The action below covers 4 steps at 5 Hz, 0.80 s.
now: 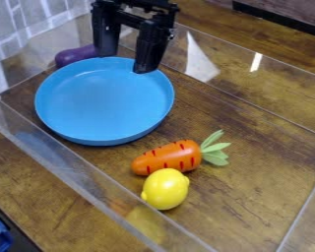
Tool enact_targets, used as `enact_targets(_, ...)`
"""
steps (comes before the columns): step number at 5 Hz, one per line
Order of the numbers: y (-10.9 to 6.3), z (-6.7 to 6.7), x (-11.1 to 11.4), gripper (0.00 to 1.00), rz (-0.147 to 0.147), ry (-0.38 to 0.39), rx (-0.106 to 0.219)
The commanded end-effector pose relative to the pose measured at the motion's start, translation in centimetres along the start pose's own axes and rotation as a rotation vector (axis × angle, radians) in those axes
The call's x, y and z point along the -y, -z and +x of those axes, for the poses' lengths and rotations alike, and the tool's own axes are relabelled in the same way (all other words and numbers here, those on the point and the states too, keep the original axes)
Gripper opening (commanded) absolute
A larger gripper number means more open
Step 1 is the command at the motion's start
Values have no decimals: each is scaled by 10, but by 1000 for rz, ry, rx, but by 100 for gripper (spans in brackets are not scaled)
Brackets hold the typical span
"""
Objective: Move the carrot to the right side
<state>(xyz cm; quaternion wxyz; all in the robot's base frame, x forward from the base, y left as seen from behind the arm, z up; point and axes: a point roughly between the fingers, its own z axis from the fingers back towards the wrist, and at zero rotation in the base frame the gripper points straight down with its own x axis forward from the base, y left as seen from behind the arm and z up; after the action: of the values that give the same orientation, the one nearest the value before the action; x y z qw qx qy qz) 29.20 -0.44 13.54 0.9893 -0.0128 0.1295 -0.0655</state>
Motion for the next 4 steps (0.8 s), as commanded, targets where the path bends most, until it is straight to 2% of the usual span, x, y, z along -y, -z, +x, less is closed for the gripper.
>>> enact_targets(1, -26, -6, -3, 100, -2, -14, 92)
enact_targets(3, -24, -9, -5, 100, -14, -18, 80)
enact_targets(4, -21, -6, -5, 100, -11, -12, 76)
